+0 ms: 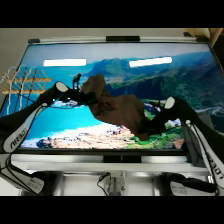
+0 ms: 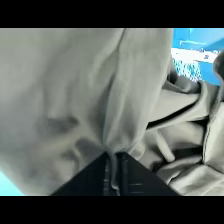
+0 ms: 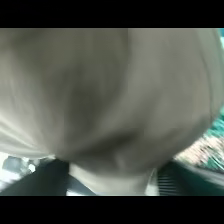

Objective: Fold the shirts.

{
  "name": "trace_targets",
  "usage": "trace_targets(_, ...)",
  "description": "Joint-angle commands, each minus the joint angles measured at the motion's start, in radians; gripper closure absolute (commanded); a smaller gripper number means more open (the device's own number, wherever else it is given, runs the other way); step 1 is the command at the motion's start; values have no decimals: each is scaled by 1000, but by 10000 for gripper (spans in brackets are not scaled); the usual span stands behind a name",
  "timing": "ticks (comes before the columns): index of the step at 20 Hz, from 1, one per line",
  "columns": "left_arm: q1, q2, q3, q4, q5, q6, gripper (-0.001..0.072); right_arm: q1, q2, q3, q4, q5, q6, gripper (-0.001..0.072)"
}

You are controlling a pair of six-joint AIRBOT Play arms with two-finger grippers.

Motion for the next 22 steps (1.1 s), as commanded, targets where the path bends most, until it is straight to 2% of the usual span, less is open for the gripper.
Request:
trace_targets(1,1,0,1,0,16,11,676,-1,2,-38,80,-105,-9,582)
trace_targets(2,5,8,2,0,16,27,677,-1,9,-34,87,-105,1,635)
trace_targets(5,24,118,18,0,13,168,679,-1,103,32,47,-69,-62,636)
trace_targets(7,40,259,77,1,-5,290,679,-1,219,162,-56,-40,-116,636)
trace_targets(8,47,340,114,1,-5,319,679,-1,284,249,-116,-33,-136,636)
trace_targets(11,66,628,242,1,64,332,678,-1,482,580,-272,-80,-149,635)
trace_targets(14,66,913,285,55,179,332,678,-1,649,818,-278,-224,-92,636)
trace_targets(15,66,989,284,84,183,326,678,-1,695,851,-267,-255,-68,635)
trace_targets(17,66,1110,283,187,177,197,678,-1,778,870,-267,-261,-28,635)
trace_targets(19,66,1188,278,330,142,57,678,-1,822,870,-269,-201,7,635)
trace_targets(22,66,1221,252,525,30,-79,678,-1,806,869,-272,-60,18,635)
